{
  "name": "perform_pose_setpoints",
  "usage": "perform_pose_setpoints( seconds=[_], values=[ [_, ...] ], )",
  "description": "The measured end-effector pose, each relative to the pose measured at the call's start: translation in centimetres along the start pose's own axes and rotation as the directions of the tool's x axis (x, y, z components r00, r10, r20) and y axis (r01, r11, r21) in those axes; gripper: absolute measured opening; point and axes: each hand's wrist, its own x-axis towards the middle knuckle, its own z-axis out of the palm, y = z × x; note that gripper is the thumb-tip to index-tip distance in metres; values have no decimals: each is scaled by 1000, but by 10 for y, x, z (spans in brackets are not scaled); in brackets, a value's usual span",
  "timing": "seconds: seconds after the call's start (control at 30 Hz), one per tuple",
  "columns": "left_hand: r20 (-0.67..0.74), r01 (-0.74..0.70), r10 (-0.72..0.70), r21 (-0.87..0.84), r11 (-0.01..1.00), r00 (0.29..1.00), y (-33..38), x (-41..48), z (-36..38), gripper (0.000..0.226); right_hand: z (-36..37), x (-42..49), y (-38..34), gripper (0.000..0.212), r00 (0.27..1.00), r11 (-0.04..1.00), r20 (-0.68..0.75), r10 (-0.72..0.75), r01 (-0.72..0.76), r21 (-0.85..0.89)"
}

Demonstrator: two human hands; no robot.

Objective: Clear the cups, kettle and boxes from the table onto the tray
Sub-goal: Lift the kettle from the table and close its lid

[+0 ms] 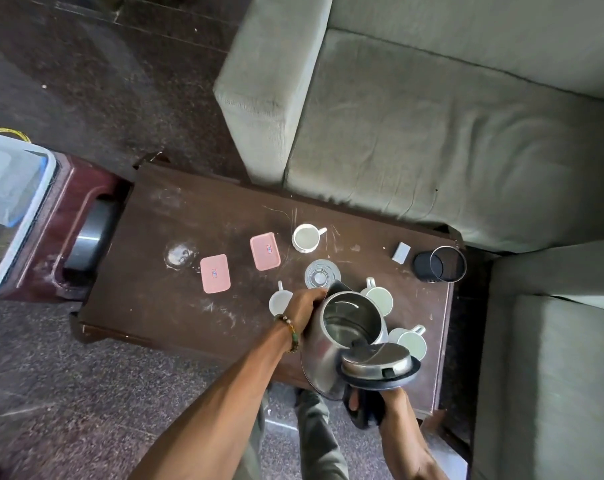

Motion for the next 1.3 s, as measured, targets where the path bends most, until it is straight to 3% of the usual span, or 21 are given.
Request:
perform_pose_setpoints(
  seconds=[0.07, 0.2, 0.47, 0.6, 0.77, 0.87, 1.0, 1.17, 1.3],
  values=[
    [-2, 4, -4, -30, 1000, 1000, -2, 5, -3, 26, 1, 0, -8, 18, 1000, 999, 15, -27, 27, 23],
    [-18, 25, -26, -75, 997, 1000, -6, 13, -8, 35, 6, -5, -37, 69, 993, 996, 93, -72, 76, -44],
    [-45, 66, -67, -17, 998, 997, -14, 26, -13, 28, 17, 0, -55, 94, 999, 999, 50, 2, -1, -35],
    [-67, 114, -114, -7, 993, 991, -19, 30, -15, 20, 19, 8, -56, 97, 997, 996, 22, 68, -66, -57],
    [-29, 167, -167, -20, 986, 985, -23, 31, -16, 25, 21, 13, -60, 72, 991, 991, 11, 133, -133, -26],
    [-38, 178, -178, 4, 984, 983, -26, 30, -16, 28, 22, 15, -63, 68, 986, 986, 17, 169, -169, 7],
    [-36, 229, -229, 10, 973, 973, -29, 29, -19, 24, 25, 18, -66, 73, 980, 980, 29, 196, -197, 28],
    [-41, 204, -202, 59, 977, 979, -28, 27, -21, 43, 26, 19, -66, 78, 980, 980, 42, 197, -198, 30],
    [18, 204, -204, 28, 979, 979, -28, 24, -21, 45, 26, 17, -67, 80, 979, 979, 47, 200, -202, 34]
  ],
)
